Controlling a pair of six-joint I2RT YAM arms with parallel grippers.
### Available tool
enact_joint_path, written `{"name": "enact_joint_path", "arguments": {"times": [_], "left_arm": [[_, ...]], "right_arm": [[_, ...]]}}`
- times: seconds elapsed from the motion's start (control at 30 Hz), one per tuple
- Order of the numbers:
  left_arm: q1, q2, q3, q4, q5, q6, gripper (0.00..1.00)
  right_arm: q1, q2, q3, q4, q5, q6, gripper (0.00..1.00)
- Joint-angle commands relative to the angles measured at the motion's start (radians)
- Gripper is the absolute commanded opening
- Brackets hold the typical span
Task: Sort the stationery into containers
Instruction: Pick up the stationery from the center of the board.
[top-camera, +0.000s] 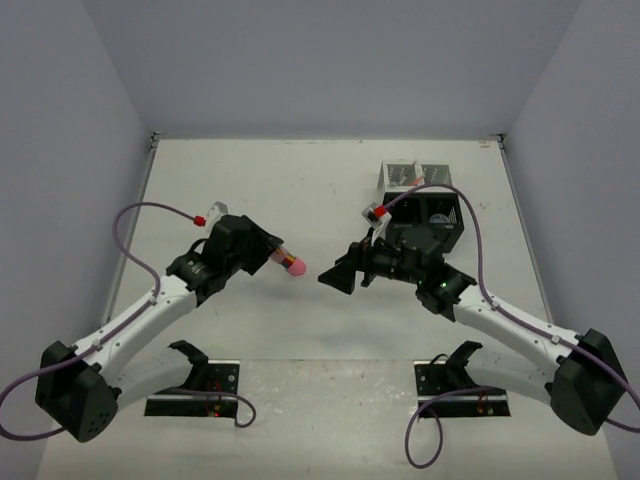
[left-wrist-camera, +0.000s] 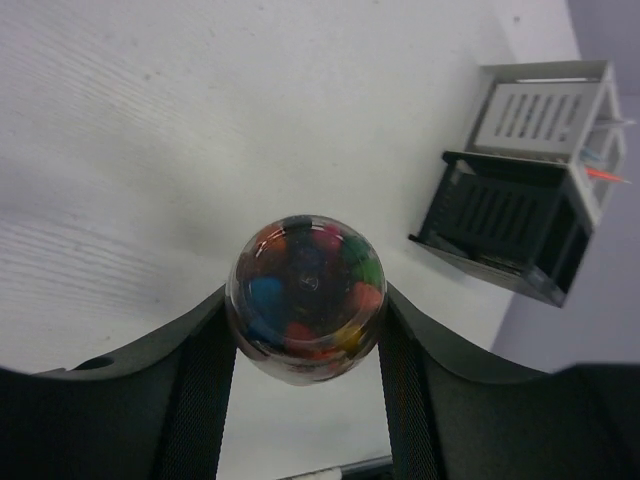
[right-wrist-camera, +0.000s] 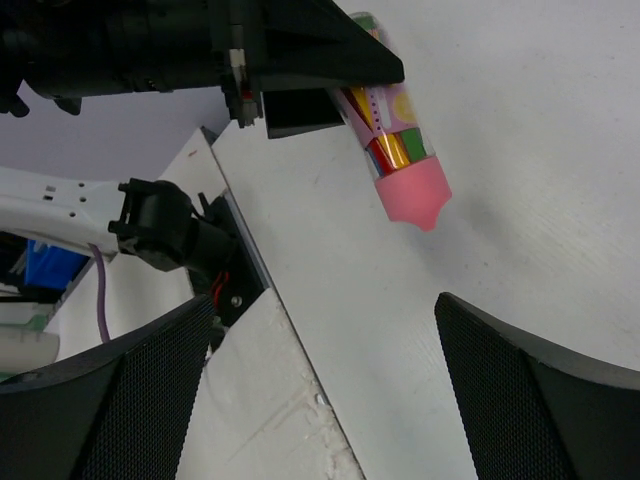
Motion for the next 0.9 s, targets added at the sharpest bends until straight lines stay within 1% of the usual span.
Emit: {"name": "enact_joint_path", "arguments": {"times": [0.0,0.1,0.2,0.43,0.57,0.63,0.73,0.83,0.87], "left_arm": [[0.005,-0.127,-0.050,0.121,0.105,-0.138,0.00],[0.001,-0.165,-0.103,0.184,0.179,-0.197,0.00],[-0.001,-0.209,-0.140,0.255,0.230,-0.256,0.00],[-0.006,-0.270,-0.151,0.289,0.266,-0.304,0.00],[-0.007,-0.289,-0.154,0.287,0.275,-0.321,0.00],[-0.008,-0.300,-0.163,0.284,0.280,-0.342,0.00],[-0.010,-0.319,-0.180,0.280,0.279,-0.381,0.00],[-0.014,-0.325,-0.182,0.282,0.293,-0.392,0.00],[-0.014,-0.327,-0.181,0.283,0.297,-0.397,0.00]], "right_arm": [[0.049,0.068,0.005,0.223,-0.059,0.062,0.95],[0.095,0.104,0.041,0.223,0.021,0.032,0.95],[0.113,0.118,0.034,0.261,0.093,0.037,0.95],[0.115,0.074,-0.028,0.345,0.221,0.025,0.94],[0.118,0.064,-0.024,0.331,0.225,-0.024,0.94],[0.124,0.085,-0.003,0.321,0.173,-0.057,0.94],[0.164,0.118,0.020,0.316,0.142,-0.109,0.89],[0.188,0.142,0.039,0.307,0.196,-0.125,0.77],[0.188,0.147,0.039,0.313,0.198,-0.122,0.75]]}}
